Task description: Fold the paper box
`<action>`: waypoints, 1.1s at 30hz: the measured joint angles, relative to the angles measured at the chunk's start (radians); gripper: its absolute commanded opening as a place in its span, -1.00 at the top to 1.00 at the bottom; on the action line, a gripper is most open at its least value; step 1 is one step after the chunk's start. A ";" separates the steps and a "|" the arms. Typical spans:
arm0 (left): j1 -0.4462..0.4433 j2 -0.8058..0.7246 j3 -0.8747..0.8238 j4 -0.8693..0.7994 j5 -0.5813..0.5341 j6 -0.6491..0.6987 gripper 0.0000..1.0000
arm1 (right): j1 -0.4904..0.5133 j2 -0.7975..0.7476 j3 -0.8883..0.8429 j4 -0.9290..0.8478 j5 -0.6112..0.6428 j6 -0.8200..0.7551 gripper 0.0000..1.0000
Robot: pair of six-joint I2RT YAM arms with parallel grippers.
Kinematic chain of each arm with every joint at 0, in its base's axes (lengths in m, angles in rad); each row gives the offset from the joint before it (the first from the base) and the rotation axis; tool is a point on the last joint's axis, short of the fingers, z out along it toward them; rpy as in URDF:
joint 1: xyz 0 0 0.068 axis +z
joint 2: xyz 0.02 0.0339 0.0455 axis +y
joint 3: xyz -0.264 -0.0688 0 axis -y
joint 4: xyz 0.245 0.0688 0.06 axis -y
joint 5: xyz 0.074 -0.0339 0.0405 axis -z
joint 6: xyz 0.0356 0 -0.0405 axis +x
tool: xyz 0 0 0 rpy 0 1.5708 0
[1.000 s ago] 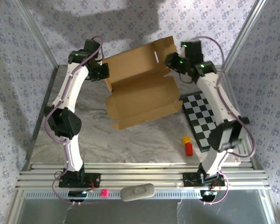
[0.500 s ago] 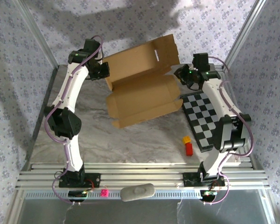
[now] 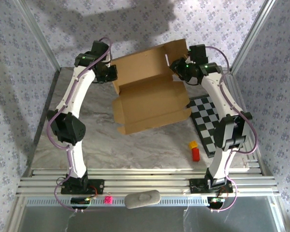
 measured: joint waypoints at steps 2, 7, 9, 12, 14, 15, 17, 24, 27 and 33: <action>0.000 -0.002 0.000 0.000 -0.001 0.000 1.00 | 0.003 0.014 0.003 -0.012 0.000 -0.011 0.48; 0.000 -0.002 0.000 -0.001 -0.003 0.000 1.00 | 0.008 0.029 0.006 -0.043 0.003 -0.037 0.62; 0.000 -0.002 0.000 0.000 -0.004 0.000 1.00 | 0.016 0.034 0.026 -0.060 0.012 -0.048 0.68; 0.001 -0.002 0.000 0.000 -0.005 -0.003 1.00 | 0.040 0.050 0.077 -0.085 0.030 -0.076 0.73; 0.001 -0.002 0.000 0.000 -0.008 -0.005 1.00 | 0.061 0.058 0.102 -0.108 0.050 -0.095 0.77; 0.001 -0.002 0.000 -0.001 -0.008 -0.005 1.00 | 0.072 0.060 0.110 -0.119 0.065 -0.106 0.79; 0.001 -0.002 0.000 0.000 -0.010 -0.005 1.00 | 0.095 0.066 0.127 -0.148 0.100 -0.129 0.82; 0.001 -0.002 0.000 -0.001 -0.024 -0.005 1.00 | 0.167 0.095 0.206 -0.258 0.215 -0.244 0.86; 0.001 -0.002 0.000 -0.001 -0.024 -0.004 1.00 | 0.177 0.095 0.217 -0.279 0.229 -0.278 0.79; 0.001 -0.002 0.000 0.000 -0.023 -0.003 1.00 | 0.147 0.061 0.247 -0.262 0.187 -0.340 0.53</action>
